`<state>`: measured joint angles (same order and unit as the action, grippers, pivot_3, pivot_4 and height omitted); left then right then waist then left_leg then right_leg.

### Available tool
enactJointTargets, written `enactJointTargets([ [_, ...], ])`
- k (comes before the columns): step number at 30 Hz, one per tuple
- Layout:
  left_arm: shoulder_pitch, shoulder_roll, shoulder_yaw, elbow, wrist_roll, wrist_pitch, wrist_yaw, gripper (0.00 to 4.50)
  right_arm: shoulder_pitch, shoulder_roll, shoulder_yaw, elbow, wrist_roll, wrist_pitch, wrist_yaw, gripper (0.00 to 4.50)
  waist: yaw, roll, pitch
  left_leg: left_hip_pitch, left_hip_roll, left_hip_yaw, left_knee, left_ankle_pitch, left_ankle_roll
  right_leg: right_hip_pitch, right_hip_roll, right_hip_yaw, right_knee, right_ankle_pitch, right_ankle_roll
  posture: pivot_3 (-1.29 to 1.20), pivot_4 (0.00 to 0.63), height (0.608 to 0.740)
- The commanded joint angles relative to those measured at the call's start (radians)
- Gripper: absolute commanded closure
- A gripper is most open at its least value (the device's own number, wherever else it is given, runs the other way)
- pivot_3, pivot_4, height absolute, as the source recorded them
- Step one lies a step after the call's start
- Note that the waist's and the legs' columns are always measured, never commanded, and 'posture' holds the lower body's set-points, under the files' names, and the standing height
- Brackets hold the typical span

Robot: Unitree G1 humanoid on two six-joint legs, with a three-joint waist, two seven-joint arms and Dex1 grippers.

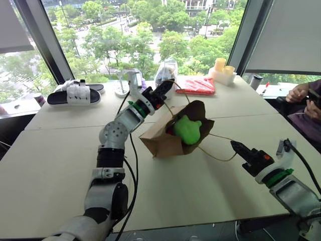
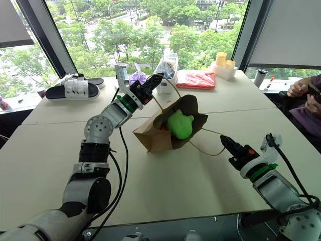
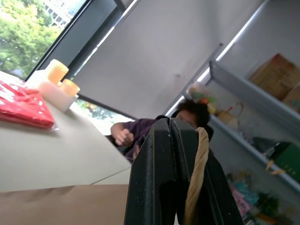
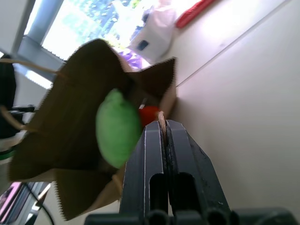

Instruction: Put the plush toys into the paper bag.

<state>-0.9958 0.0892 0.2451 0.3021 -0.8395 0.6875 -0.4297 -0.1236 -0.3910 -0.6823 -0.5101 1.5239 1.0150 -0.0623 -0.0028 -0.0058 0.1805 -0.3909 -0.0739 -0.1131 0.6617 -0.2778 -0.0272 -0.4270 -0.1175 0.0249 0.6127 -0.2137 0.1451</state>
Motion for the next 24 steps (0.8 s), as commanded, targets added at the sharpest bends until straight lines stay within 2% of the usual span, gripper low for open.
enactJointTargets([
  [1,-0.045,0.035,0.027,-0.047,-0.029,0.053,0.026,4.5,-0.094,-0.07,0.015,-0.052,0.188,-0.131,-0.026,4.43,-0.008,0.0,0.0,0.0,0.0,0.0,0.0,0.0,0.0,0.0,0.0,0.0,0.0,0.0,0.0,0.0,0.15,0.74],
  [4,-0.071,0.052,0.055,-0.036,-0.048,0.079,0.041,4.5,-0.173,-0.132,0.052,-0.004,0.206,-0.198,-0.073,4.43,-0.008,-0.001,0.0,0.0,0.0,0.0,0.001,0.0,0.0,0.0,0.0,0.0,0.0,0.0,0.0,0.0,0.15,0.74],
  [8,-0.055,0.075,0.004,0.001,0.033,0.036,0.0,4.5,-0.249,-0.191,0.114,0.045,0.239,-0.243,-0.084,4.43,-0.008,-0.001,0.0,0.0,0.0,-0.001,0.0,0.0,0.0,0.001,0.0,-0.001,0.0,0.0,0.0,0.0,0.15,0.74],
  [13,-0.043,0.039,0.001,0.04,0.045,0.017,-0.03,4.5,-0.233,-0.216,0.171,0.075,0.227,-0.258,-0.07,4.43,-0.005,-0.001,0.0,0.0,0.0,-0.001,0.0,0.0,0.0,0.001,0.0,-0.001,0.0,0.0,0.0,0.0,0.15,0.74],
  [14,-0.043,0.033,0.007,0.045,0.042,0.016,-0.029,4.24,-0.224,-0.219,0.176,0.072,0.22,-0.262,-0.065,4.48,-0.005,-0.001,0.0,-0.001,0.0,-0.001,0.0,0.0,0.0,0.001,0.0,-0.001,-0.001,0.0,0.0,0.0,0.15,0.74],
  [16,-0.045,0.02,0.037,0.066,0.017,0.029,-0.026,3.7,-0.209,-0.22,0.188,0.073,0.2,-0.273,-0.079,3.9,-0.006,-0.001,0.0,-0.001,0.0,-0.001,0.0,0.0,0.0,0.001,0.0,-0.001,-0.001,0.0,0.0,0.0,0.15,0.74],
  [17,-0.045,0.018,0.043,0.073,0.013,0.031,-0.029,3.25,-0.201,-0.222,0.19,0.066,0.198,-0.277,-0.071,3.58,-0.007,-0.001,0.0,-0.001,0.0,-0.001,0.0,0.0,0.0,0.001,0.0,-0.001,-0.001,0.0,0.0,0.0,0.15,0.74],
  [23,-0.021,0.037,0.02,0.072,0.049,0.0,-0.095,0.18,-0.158,-0.253,0.199,0.046,0.182,-0.285,-0.059,0.46,-0.008,-0.001,0.0,-0.001,0.0,-0.001,0.0,0.0,0.0,0.001,0.0,-0.001,0.0,0.0,0.0,0.0,0.15,0.74],
  [24,-0.01,0.046,0.012,0.061,0.054,0.0,-0.116,0.0,-0.147,-0.257,0.194,0.04,0.187,-0.284,-0.045,0.03,-0.008,-0.001,0.0,0.0,0.0,-0.001,0.0,0.0,0.0,0.001,0.0,-0.001,0.0,0.0,0.0,0.0,0.15,0.74],
])
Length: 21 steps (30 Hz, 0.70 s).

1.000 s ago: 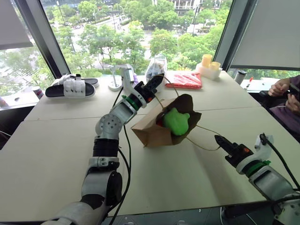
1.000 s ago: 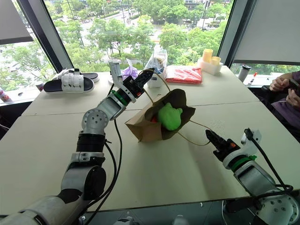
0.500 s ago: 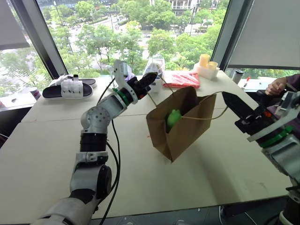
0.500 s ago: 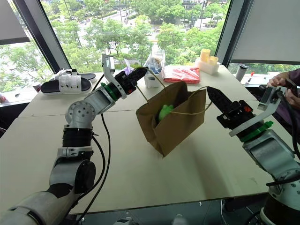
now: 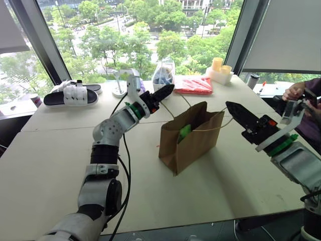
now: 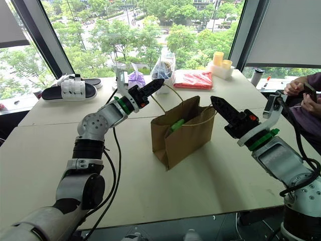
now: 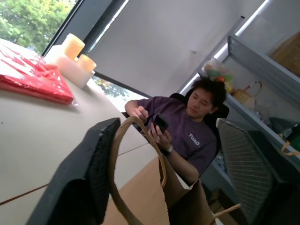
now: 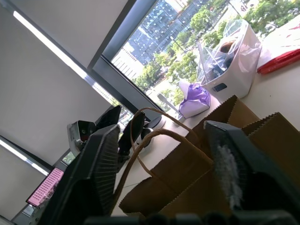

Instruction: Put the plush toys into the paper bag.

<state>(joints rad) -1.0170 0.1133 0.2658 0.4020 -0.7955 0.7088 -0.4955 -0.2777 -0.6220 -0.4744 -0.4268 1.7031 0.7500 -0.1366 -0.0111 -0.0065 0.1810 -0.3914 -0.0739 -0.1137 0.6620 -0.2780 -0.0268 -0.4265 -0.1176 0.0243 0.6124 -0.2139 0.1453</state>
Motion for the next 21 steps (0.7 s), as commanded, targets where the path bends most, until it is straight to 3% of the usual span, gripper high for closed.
enactJointTargets([
  [1,0.023,0.032,-0.016,-0.051,0.01,-0.015,-0.073,0.0,0.025,-0.027,-0.024,-0.055,0.015,-0.019,0.052,0.03,0.0,0.0,0.0,0.0,0.0,0.0,0.0,0.0,0.0,0.0,0.0,0.0,0.0,0.0,0.0,0.0,0.15,0.74],
  [8,0.09,0.139,0.06,-0.063,-0.096,0.1,-0.186,0.0,0.229,0.015,-0.112,-0.133,0.085,-0.061,0.206,0.03,0.001,0.0,0.0,0.0,0.0,0.0,0.0,0.0,0.0,0.0,0.0,0.0,0.0,0.0,0.0,0.0,0.15,0.74],
  [15,0.223,0.277,0.017,-0.114,-0.041,0.102,-0.306,0.0,0.363,0.033,-0.046,-0.173,-0.006,-0.065,0.269,0.03,-0.002,0.0,0.0,0.001,0.001,0.0,0.0,0.0,0.0,0.0,0.0,0.001,0.001,0.0,0.0,0.0,0.15,0.74],
  [19,0.335,0.337,-0.029,-0.239,-0.035,0.14,-0.351,0.0,0.367,-0.001,0.104,-0.154,-0.195,-0.018,0.305,1.31,-0.001,0.0,0.0,0.001,0.001,0.0,0.0,0.0,0.0,0.0,0.0,0.001,0.001,0.0,0.0,0.0,0.15,0.74],
  [21,0.385,0.346,-0.069,-0.323,-0.034,0.149,-0.368,0.0,0.329,0.004,0.157,-0.134,-0.247,-0.018,0.331,2.39,0.001,0.0,0.0,0.001,0.001,0.0,0.0,0.0,0.0,0.0,0.0,0.001,0.001,0.0,0.0,0.0,0.15,0.74],
])
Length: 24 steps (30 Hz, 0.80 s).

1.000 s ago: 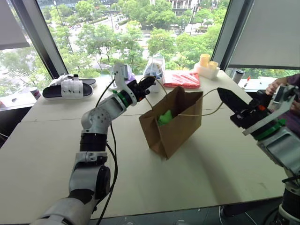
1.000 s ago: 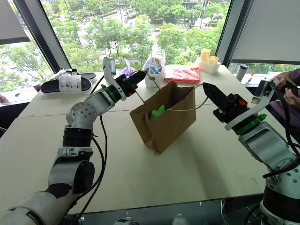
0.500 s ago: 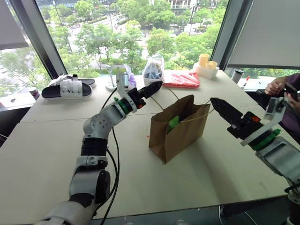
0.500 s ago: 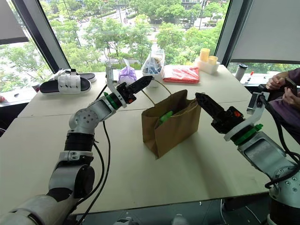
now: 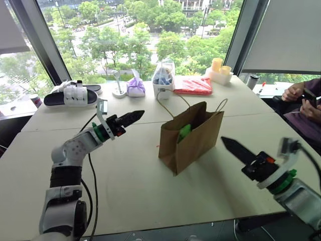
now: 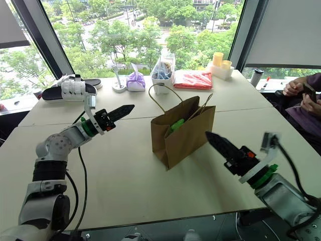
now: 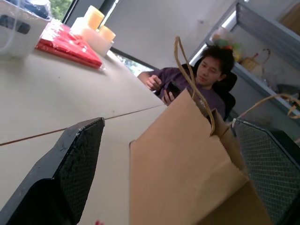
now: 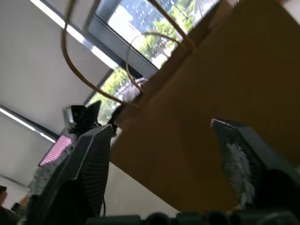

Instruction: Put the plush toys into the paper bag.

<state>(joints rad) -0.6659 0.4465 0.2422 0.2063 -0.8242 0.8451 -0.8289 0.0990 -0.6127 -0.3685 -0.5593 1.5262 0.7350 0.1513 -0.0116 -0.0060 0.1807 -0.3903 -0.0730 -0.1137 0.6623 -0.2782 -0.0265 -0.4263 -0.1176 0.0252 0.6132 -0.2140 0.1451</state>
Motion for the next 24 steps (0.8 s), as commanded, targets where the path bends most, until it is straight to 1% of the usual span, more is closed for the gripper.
enactJointTargets([
  [1,0.05,0.011,-0.058,-0.158,-0.006,0.015,-0.036,0.0,-0.064,-0.002,0.071,0.006,-0.088,-0.002,0.054,2.9,0.002,0.0,0.0,0.0,0.0,0.0,0.0,0.0,0.0,0.0,0.0,0.0,0.0,0.0,0.0,0.0,0.15,0.74],
  [4,0.072,-0.002,-0.091,-0.219,0.003,0.001,-0.03,0.0,-0.105,0.0,0.115,0.026,-0.143,0.003,0.079,4.47,0.008,0.0,0.0,0.0,0.0,0.0,0.0,0.0,0.0,0.0,-0.001,0.0,0.0,0.0,0.0,0.0,0.15,0.74],
  [8,0.085,-0.021,-0.177,-0.285,0.056,-0.049,-0.049,0.0,-0.181,0.021,0.192,0.075,-0.244,0.014,0.083,4.47,0.008,0.0,0.0,0.0,0.0,0.0,0.0,0.0,0.0,0.0,-0.001,0.0,-0.001,0.0,0.0,0.0,0.15,0.74],
  [12,0.078,-0.043,-0.234,-0.287,0.089,-0.093,-0.073,0.0,-0.241,0.063,0.24,0.119,-0.308,0.016,0.084,4.47,0.003,0.0,0.0,0.0,0.0,0.0,0.0,0.0,0.0,0.0,-0.001,0.0,-0.001,0.0,0.0,0.0,0.15,0.74],
  [18,0.073,-0.068,-0.299,-0.317,0.104,-0.104,-0.108,0.0,-0.306,0.115,0.274,0.167,-0.384,0.02,0.088,4.47,0.001,0.0,0.0,0.0,0.0,0.0,0.0,0.0,0.0,0.0,0.0,0.0,-0.001,0.0,0.0,0.0,0.15,0.74],
  [22,0.069,-0.09,-0.315,-0.327,0.115,-0.106,-0.087,0.0,-0.319,0.136,0.281,0.175,-0.418,0.027,0.101,4.47,0.002,0.0,0.0,0.0,0.0,0.0,0.0,0.0,0.0,0.0,-0.001,0.0,-0.001,0.0,0.0,0.0,0.15,0.74],
  [24,0.061,-0.12,-0.344,-0.312,0.176,-0.132,-0.029,0.0,-0.321,0.147,0.286,0.172,-0.426,0.031,0.108,4.47,0.002,0.0,0.0,0.0,0.0,0.0,0.0,0.0,0.0,0.0,-0.001,0.0,-0.001,0.0,0.0,0.0,0.15,0.74],
])
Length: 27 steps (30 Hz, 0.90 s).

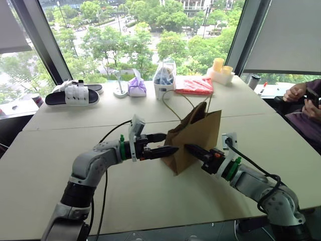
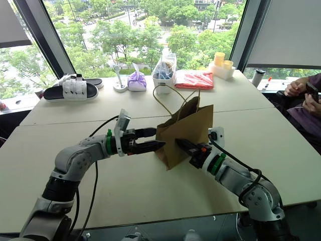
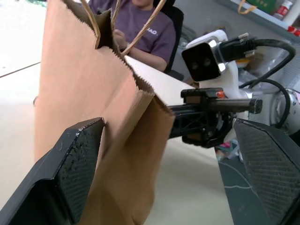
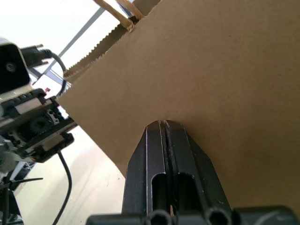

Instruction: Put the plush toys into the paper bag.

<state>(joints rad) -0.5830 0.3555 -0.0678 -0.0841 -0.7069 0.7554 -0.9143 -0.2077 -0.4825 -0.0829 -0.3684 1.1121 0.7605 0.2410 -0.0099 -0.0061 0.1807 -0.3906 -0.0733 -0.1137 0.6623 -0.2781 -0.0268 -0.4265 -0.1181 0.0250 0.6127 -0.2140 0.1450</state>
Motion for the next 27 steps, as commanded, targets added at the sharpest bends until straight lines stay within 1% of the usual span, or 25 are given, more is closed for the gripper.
enactJointTargets([
  [1,-0.023,-0.044,-0.047,-0.01,0.092,-0.063,0.08,0.0,-0.013,0.021,0.0,-0.021,-0.014,0.007,0.02,4.47,0.001,0.0,0.0,0.0,0.0,0.0,0.0,0.0,0.0,0.0,0.0,0.0,0.0,0.0,0.0,0.0,0.15,0.74],
  [3,-0.027,-0.08,-0.058,0.023,0.15,-0.116,0.129,0.0,-0.006,0.028,-0.002,-0.027,-0.019,0.011,0.022,4.47,0.002,0.0,0.0,0.0,0.0,0.0,0.0,0.0,0.0,0.0,0.0,0.0,0.0,0.0,0.0,0.0,0.15,0.74],
  [5,-0.03,-0.107,-0.062,0.048,0.177,-0.148,0.146,0.0,0.005,0.031,-0.006,-0.039,-0.021,0.02,0.026,4.47,0.001,0.0,0.0,0.0,0.0,0.0,0.0,0.0,0.0,0.0,0.0,0.0,0.0,0.0,0.0,0.0,0.15,0.74],
  [8,-0.031,-0.132,-0.08,0.072,0.205,-0.184,0.144,0.79,0.023,0.03,-0.017,-0.061,-0.014,0.031,0.03,4.5,0.0,0.0,0.0,0.0,0.0,0.0,0.0,0.0,0.0,0.0,0.0,0.0,0.0,0.0,0.0,0.0,0.15,0.74],
  [12,-0.04,-0.159,-0.078,0.093,0.227,-0.212,0.151,2.78,0.069,0.024,-0.046,-0.104,0.015,0.044,0.034,4.5,0.002,0.0,0.0,0.0,0.0,0.0,0.0,0.0,0.0,0.0,0.0,0.0,0.0,0.0,0.0,0.0,0.15,0.74],
  [15,-0.047,-0.17,-0.072,0.103,0.241,-0.228,0.158,4.16,0.143,0.004,-0.064,-0.157,0.043,0.053,0.062,4.5,0.005,0.0,0.0,0.0,-0.001,0.0,0.0,0.0,0.0,0.0,0.0,0.0,0.0,0.0,0.0,0.0,0.15,0.74],
  [16,-0.053,-0.173,-0.069,0.105,0.244,-0.232,0.159,4.48,0.17,-0.001,-0.069,-0.174,0.051,0.056,0.067,4.5,0.005,0.0,0.0,0.0,-0.001,0.0,0.0,0.0,0.0,0.0,0.0,0.0,0.0,0.0,0.0,0.0,0.15,0.74],
  [18,-0.07,-0.177,-0.059,0.112,0.24,-0.246,0.146,4.48,0.216,-0.006,-0.077,-0.198,0.061,0.057,0.072,4.5,0.004,0.0,0.0,0.0,0.0,0.0,0.0,0.0,0.0,0.0,0.0,0.0,0.0,0.0,0.0,0.0,0.15,0.74],
  [19,-0.083,-0.179,-0.044,0.113,0.215,-0.241,0.125,4.48,0.232,-0.01,-0.078,-0.206,0.064,0.058,0.073,4.5,0.003,0.0,0.0,0.0,0.0,0.0,0.0,0.0,0.0,0.0,0.0,0.0,0.0,0.0,0.0,0.0,0.15,0.74],
  [22,-0.145,-0.152,-0.014,0.146,0.131,-0.22,-0.015,4.48,0.269,-0.016,-0.081,-0.219,0.072,0.059,0.079,4.5,0.001,0.0,0.0,0.0,0.0,0.0,0.0,0.0,0.0,0.0,0.0,0.0,0.0,0.0,0.0,0.0,0.15,0.74],
  [24,-0.216,-0.107,-0.038,0.247,0.163,-0.272,-0.141,4.48,0.293,-0.025,-0.08,-0.226,0.071,0.064,0.087,4.5,0.0,0.0,0.0,0.0,0.0,0.0,0.0,0.0,0.0,0.0,0.0,0.0,0.0,0.0,0.0,0.0,0.15,0.74],
  [27,-0.332,-0.081,-0.079,0.484,0.254,-0.406,-0.278,4.48,0.322,-0.039,-0.072,-0.247,0.067,0.071,0.095,4.5,0.001,0.0,0.0,0.0,0.0,0.001,0.0,0.0,0.0,0.001,0.001,-0.001,0.0,0.0,0.0,0.0,0.15,0.74],
])
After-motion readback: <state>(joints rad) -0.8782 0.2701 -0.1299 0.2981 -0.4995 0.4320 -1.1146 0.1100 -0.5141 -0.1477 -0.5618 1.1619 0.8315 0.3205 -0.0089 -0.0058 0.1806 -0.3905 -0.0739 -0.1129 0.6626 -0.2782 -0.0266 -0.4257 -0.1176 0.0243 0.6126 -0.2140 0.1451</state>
